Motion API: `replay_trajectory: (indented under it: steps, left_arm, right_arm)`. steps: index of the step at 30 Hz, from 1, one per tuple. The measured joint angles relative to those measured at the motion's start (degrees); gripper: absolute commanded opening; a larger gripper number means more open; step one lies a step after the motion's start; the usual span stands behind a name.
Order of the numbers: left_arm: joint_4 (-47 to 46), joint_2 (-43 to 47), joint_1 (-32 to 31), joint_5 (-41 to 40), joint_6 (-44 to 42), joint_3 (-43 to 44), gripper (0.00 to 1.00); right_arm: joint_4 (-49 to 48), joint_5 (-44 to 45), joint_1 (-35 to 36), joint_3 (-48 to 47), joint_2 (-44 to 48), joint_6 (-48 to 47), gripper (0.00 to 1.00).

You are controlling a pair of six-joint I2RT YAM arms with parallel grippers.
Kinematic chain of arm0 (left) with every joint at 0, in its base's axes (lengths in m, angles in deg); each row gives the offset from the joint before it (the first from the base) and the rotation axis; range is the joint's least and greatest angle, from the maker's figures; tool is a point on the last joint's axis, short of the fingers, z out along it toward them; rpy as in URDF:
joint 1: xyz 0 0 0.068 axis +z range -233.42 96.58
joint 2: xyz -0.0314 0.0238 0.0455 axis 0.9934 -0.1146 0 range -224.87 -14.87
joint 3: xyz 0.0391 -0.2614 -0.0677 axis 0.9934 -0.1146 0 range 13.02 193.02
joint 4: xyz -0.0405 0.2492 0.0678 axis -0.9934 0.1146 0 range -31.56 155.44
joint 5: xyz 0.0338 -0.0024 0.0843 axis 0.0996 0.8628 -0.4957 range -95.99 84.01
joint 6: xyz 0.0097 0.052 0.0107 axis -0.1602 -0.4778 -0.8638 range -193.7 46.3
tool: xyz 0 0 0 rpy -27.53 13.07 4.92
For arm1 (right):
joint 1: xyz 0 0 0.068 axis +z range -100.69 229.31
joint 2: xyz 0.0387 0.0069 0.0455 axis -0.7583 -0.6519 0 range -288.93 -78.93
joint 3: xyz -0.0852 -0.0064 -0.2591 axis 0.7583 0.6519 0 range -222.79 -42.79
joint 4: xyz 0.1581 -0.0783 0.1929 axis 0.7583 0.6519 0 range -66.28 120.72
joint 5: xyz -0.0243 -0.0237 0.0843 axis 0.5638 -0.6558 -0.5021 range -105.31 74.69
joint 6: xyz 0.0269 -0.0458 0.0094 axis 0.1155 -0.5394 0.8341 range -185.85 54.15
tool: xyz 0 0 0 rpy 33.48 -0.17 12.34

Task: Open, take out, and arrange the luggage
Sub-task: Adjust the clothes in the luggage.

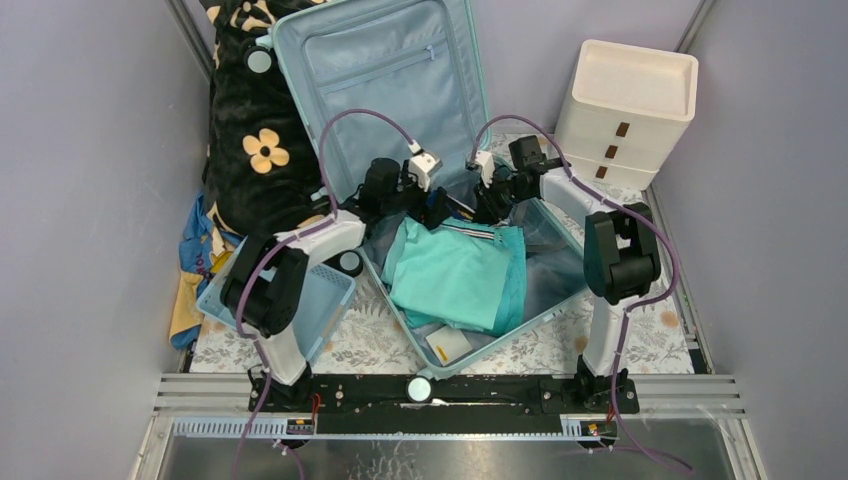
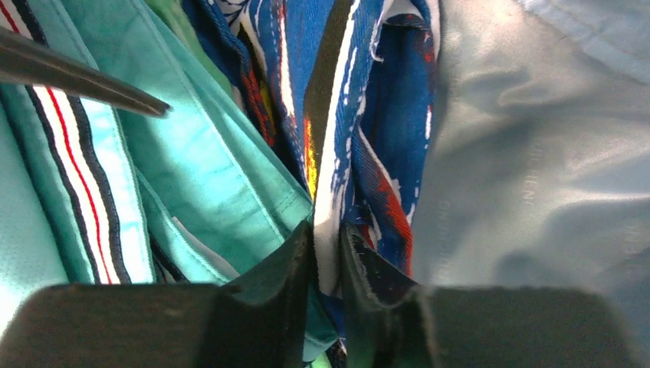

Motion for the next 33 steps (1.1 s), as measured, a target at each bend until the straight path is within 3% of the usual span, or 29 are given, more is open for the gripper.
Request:
replay_trajectory:
  steps: [6, 10, 16, 23, 26, 29, 33]
  left_arm:
    - [0.7, 6.2, 4.3, 0.7, 13.3, -3.5, 0.86]
    - [1.4, 9.0, 6.4, 1.5, 18.6, -6.3, 0.87]
    - [1.4, 10.9, 6.9, 7.3, 18.5, -9.7, 0.87]
    - [2.8, 9.2, 9.0, 13.2, 12.4, -7.4, 0.87]
    - [3.4, 5.8, 9.1, 15.3, 11.0, -3.3, 0.85]
    - [3.3, 1.9, 9.1, 16.9, 11.2, 0.2, 0.84]
    - [3.3, 0.5, 9.1, 17.2, 11.6, 0.6, 0.84]
  right_arm:
    - [-3.0, -3.0, 0.4, 5.1, 3.2, -3.3, 0.01]
    - [-5.4, -3.3, 2.1, 9.9, 8.1, -8.5, 0.0]
    - [-8.5, -4.2, 3.8, 15.6, 14.9, -18.9, 0.0]
    - [-6.6, -6.8, 3.9, 15.9, 15.5, -27.3, 0.05]
    - [-6.3, -6.9, 3.9, 15.9, 15.5, -28.1, 0.12]
    - [-7.0, -6.7, 3.9, 15.9, 15.5, -25.7, 0.31]
    - [-7.3, -7.0, 3.0, 13.6, 15.0, -17.0, 0.49]
